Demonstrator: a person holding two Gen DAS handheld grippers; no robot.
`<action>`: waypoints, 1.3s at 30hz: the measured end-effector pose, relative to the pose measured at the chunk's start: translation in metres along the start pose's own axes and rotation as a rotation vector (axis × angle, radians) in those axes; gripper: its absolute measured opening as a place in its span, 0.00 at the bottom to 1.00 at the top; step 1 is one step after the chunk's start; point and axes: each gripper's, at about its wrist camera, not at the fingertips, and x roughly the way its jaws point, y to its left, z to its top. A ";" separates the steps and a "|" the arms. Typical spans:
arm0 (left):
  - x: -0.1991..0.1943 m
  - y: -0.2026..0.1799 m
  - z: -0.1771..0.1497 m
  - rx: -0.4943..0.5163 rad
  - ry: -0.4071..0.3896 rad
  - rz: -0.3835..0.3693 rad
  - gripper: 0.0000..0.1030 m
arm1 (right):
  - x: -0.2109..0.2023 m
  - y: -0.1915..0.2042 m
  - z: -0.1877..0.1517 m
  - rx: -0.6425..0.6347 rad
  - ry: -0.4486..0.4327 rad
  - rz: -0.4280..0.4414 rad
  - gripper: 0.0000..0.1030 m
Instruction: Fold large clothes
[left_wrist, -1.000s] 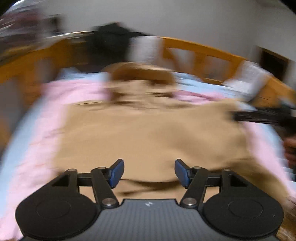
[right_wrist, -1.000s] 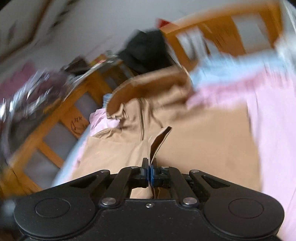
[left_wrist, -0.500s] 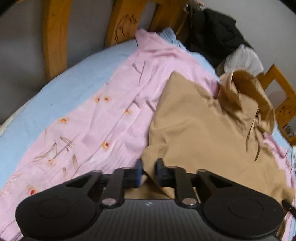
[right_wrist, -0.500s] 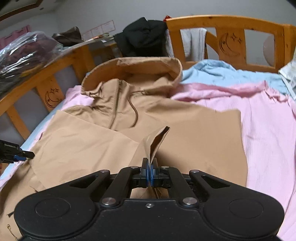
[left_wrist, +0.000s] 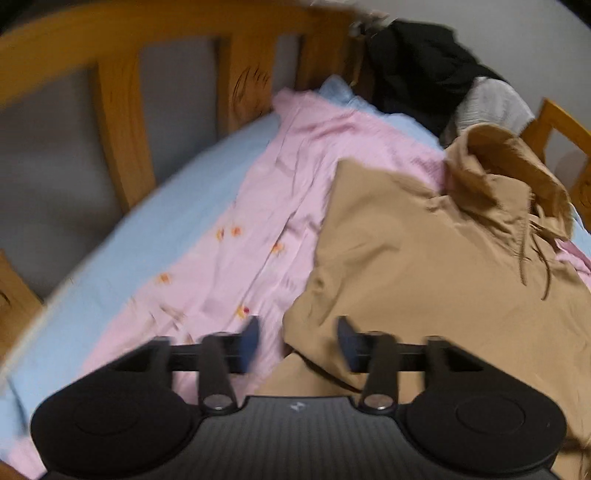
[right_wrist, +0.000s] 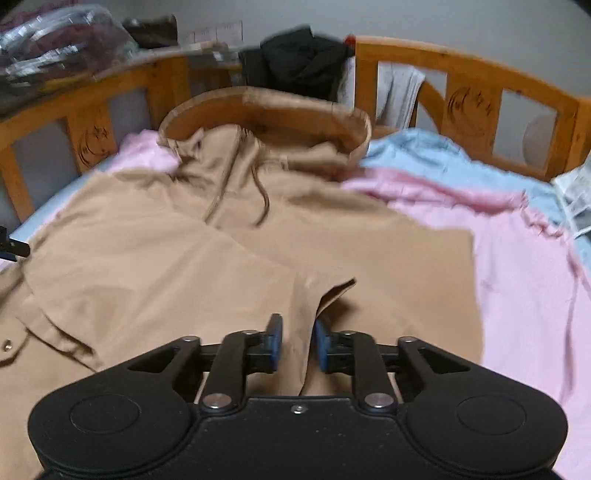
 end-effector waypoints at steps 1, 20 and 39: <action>-0.009 -0.004 -0.002 0.021 -0.022 0.016 0.62 | -0.008 0.003 0.000 -0.018 -0.019 0.001 0.40; -0.007 -0.036 -0.018 0.128 0.007 0.064 0.91 | -0.021 0.023 -0.020 -0.150 0.012 0.012 0.81; 0.026 -0.117 -0.039 0.250 0.022 -0.229 0.99 | 0.109 -0.008 0.167 -0.221 -0.062 -0.128 0.82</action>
